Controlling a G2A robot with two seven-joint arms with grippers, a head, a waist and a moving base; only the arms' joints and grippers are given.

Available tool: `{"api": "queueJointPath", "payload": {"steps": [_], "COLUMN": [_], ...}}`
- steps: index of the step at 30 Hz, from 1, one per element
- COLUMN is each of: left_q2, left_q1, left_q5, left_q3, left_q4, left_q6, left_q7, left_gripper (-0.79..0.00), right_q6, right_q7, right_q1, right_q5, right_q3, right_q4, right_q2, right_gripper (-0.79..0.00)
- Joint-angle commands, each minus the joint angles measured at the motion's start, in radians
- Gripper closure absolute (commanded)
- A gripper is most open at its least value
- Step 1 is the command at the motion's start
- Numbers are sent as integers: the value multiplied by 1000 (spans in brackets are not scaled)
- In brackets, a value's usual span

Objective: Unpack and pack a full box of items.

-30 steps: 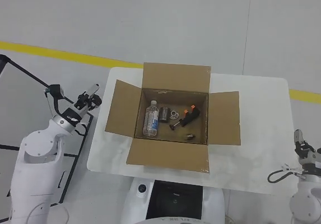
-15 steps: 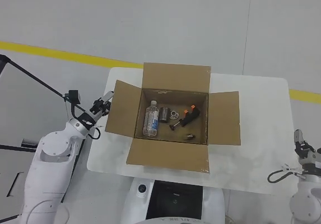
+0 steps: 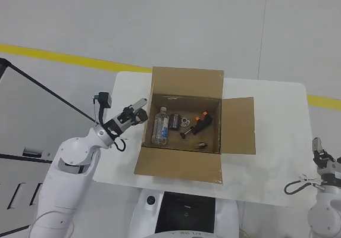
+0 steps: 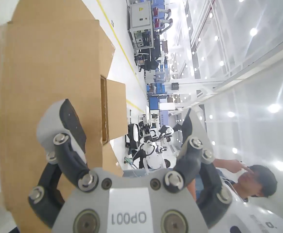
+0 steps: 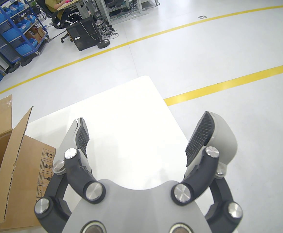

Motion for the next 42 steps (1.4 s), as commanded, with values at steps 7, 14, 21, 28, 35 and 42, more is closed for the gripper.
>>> {"api": "queueJointPath", "payload": {"steps": [7,14,21,28,35,42], "left_q2": [-4,-4,-7,-15,-29,-29], "left_q1": [10,10,14,-40,-131,-179], "left_q5": [-4,-4,-49,-68,-22,75], "left_q3": [59,59,69,170,274,272], "left_q4": [-19,-19,-15,18,133,194], "left_q6": [39,39,47,81,50,28], "left_q7": [3,3,4,-43,-19,37], "left_gripper": [-785,-785,-785,-785,-785,-785], "right_q6": [0,0,0,0,0,0], "right_q7": [0,0,0,0,0,0], "right_q1": [0,0,0,0,0,0], "right_q5": [0,0,0,0,0,0], "right_q3": [0,0,0,0,0,0], "right_q4": [0,0,0,0,0,0], "right_q2": [0,0,0,0,0,0], "right_gripper": [-785,-785,-785,-785,-785,-785]}}
